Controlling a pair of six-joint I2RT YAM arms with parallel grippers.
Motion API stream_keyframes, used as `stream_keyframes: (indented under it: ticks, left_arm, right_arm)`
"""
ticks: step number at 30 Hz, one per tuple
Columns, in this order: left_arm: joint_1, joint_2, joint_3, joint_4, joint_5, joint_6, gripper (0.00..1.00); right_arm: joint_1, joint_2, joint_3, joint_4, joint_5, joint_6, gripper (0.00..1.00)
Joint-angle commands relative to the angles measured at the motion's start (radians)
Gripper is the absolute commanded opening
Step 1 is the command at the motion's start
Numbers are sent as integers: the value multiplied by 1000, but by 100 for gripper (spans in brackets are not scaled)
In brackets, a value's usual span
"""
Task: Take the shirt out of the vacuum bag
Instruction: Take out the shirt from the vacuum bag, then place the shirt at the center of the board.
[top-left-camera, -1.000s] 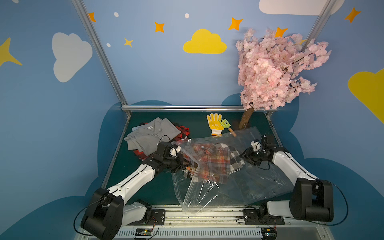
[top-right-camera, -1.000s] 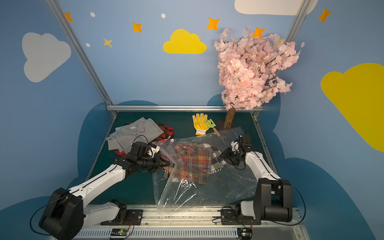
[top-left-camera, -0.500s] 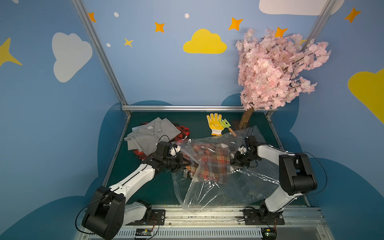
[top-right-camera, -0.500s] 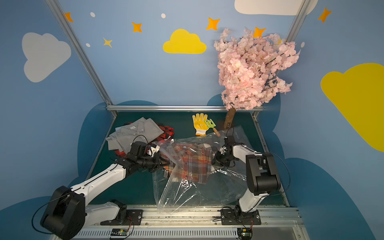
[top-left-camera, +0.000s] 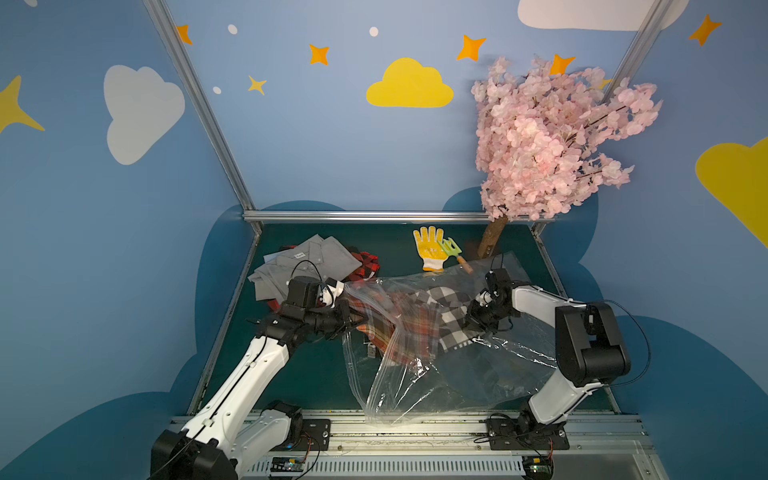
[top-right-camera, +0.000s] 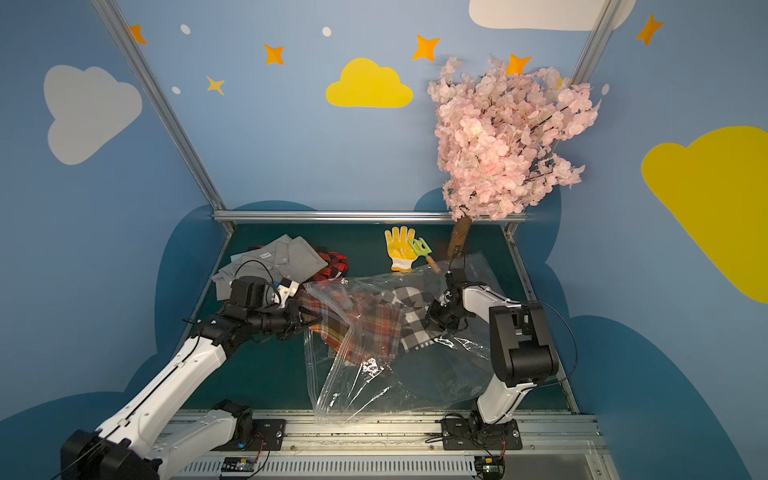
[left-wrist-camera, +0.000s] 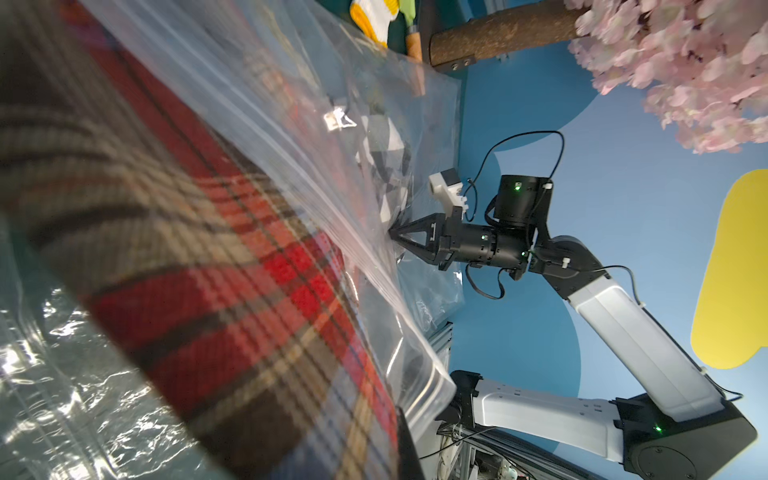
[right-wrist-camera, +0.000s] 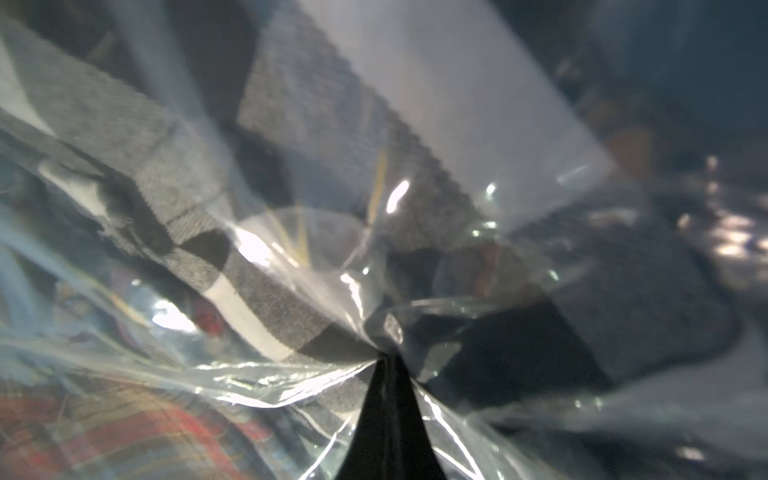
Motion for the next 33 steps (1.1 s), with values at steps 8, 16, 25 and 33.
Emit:
stream_keyframes:
  ticks: [8,16,25,33]
  left_arm:
    - [192,-18,270,-289,17,188,4]
    - [323,101,650,-386,-11,273,4]
    - [367,328,997,-407,-36,297,4]
    - [365,614,1297,-392,-26,306,4]
  right_arm:
    - [-3,44,9,11,87,-1,0]
    - [-3,55,18,15,72,-9,0]
    - [-3,79,40,15,50,-19,0]
    - [-3,109,62,14,35,-33,0]
